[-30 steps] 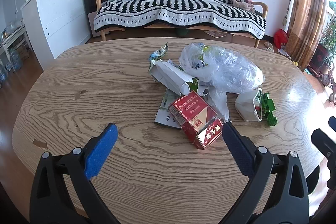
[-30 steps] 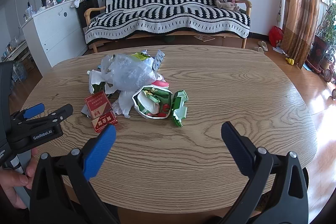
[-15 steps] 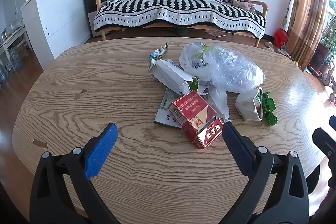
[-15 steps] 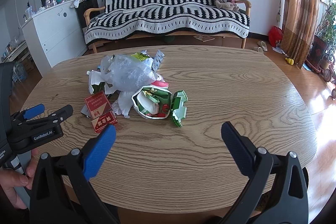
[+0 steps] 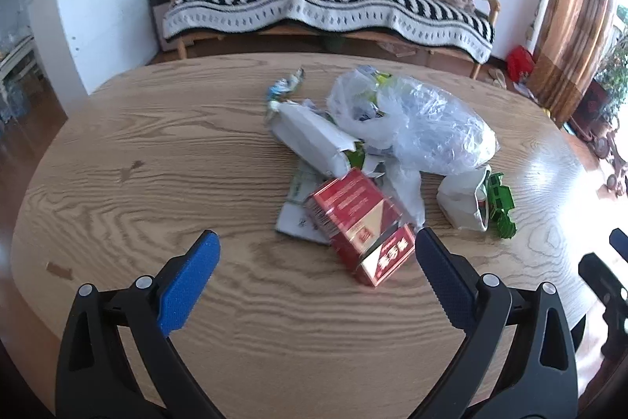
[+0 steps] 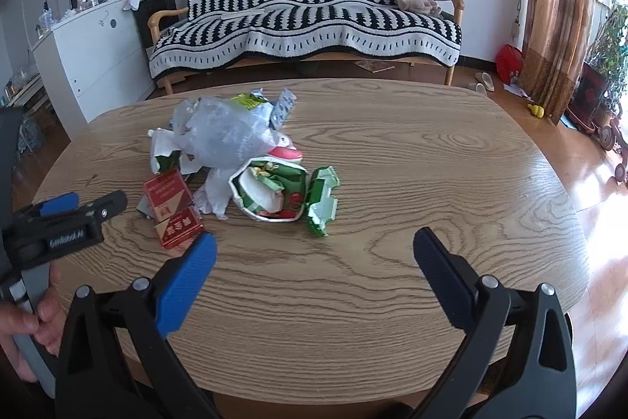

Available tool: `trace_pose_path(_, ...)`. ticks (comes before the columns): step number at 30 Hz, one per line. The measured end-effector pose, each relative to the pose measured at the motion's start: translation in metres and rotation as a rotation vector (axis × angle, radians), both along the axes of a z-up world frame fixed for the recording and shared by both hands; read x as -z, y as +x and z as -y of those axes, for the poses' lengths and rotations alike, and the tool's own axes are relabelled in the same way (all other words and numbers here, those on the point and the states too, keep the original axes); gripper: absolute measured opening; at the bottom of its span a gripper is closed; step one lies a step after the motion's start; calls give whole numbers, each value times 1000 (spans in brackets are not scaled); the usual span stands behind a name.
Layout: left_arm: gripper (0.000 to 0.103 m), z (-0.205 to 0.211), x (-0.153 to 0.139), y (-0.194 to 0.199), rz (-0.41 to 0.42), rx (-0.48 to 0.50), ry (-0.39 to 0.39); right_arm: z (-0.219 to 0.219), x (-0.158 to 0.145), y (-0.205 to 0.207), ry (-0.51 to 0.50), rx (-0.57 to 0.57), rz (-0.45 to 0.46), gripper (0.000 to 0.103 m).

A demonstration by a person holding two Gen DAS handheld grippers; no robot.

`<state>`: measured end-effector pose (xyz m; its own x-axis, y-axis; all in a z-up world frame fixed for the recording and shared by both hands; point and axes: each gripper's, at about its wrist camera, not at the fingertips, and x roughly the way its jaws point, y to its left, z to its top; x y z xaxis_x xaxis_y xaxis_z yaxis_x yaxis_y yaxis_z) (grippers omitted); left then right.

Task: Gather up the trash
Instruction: 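Grasp the white paper packet with the left tool while the right tool grasps the green wrapper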

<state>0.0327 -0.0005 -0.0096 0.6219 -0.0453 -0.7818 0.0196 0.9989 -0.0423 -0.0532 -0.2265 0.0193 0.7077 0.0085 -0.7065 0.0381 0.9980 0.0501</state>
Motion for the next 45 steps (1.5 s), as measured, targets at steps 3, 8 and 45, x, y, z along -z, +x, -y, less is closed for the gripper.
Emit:
trace_pose_path(3, 97, 13, 2, 24, 10, 1, 60, 5, 8, 9, -7, 12, -26, 97)
trace_pose_path(8, 97, 18, 24, 74, -71, -43, 73, 13, 22, 25, 6, 27, -75, 97)
trace_pose_path(45, 20, -68, -15, 56, 31, -38, -120, 50, 54, 71, 250, 29, -178, 2)
